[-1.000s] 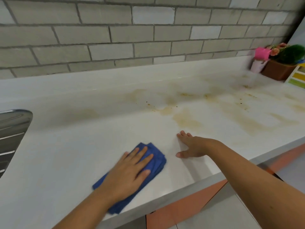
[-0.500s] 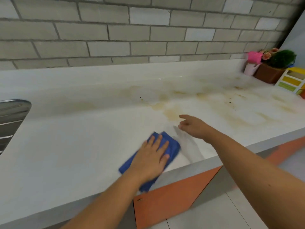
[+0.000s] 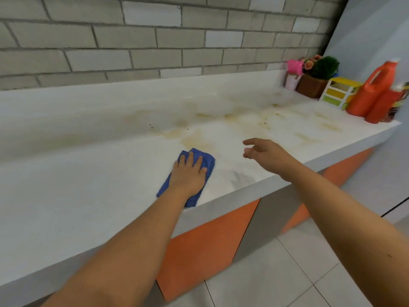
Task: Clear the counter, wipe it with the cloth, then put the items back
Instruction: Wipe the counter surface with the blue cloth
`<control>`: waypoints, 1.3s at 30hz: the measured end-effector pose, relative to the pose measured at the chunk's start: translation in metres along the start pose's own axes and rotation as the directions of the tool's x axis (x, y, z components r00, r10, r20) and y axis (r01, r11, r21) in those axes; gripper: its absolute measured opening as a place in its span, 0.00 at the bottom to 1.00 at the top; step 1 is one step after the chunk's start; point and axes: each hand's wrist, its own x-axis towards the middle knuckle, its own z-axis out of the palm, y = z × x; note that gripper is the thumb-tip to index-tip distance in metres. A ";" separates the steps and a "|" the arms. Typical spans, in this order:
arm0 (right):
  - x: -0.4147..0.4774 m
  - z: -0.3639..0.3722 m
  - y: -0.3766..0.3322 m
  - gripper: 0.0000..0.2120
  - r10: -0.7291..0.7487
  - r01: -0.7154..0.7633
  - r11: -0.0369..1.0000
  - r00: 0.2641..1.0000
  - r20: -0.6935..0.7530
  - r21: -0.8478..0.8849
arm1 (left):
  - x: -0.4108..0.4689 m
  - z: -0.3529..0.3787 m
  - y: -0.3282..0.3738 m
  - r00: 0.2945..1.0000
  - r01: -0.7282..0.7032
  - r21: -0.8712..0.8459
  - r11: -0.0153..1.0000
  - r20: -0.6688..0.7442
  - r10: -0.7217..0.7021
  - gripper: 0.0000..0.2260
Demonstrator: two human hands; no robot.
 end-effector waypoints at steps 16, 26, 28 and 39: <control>-0.008 0.013 -0.015 0.17 -0.024 0.026 0.999 0.998 -0.049 0.028 | -0.036 0.013 0.072 0.918 -0.390 0.092 0.916 0.118 0.379 0.24; 0.015 0.092 -0.073 0.17 -0.069 0.065 0.997 0.994 0.080 0.052 | -0.126 -0.002 -0.069 0.996 -0.080 -0.030 0.996 -0.028 0.079 0.24; 0.020 0.118 -0.094 0.18 -0.105 0.103 0.994 0.987 0.123 0.025 | -0.136 -0.009 -0.106 0.999 0.033 -0.060 0.998 -0.027 -0.035 0.25; 0.056 0.260 -0.165 0.34 -0.095 0.305 0.813 0.910 0.405 -0.496 | -0.191 -0.040 -0.286 0.899 0.423 -0.107 0.900 -0.073 -0.431 0.30</control>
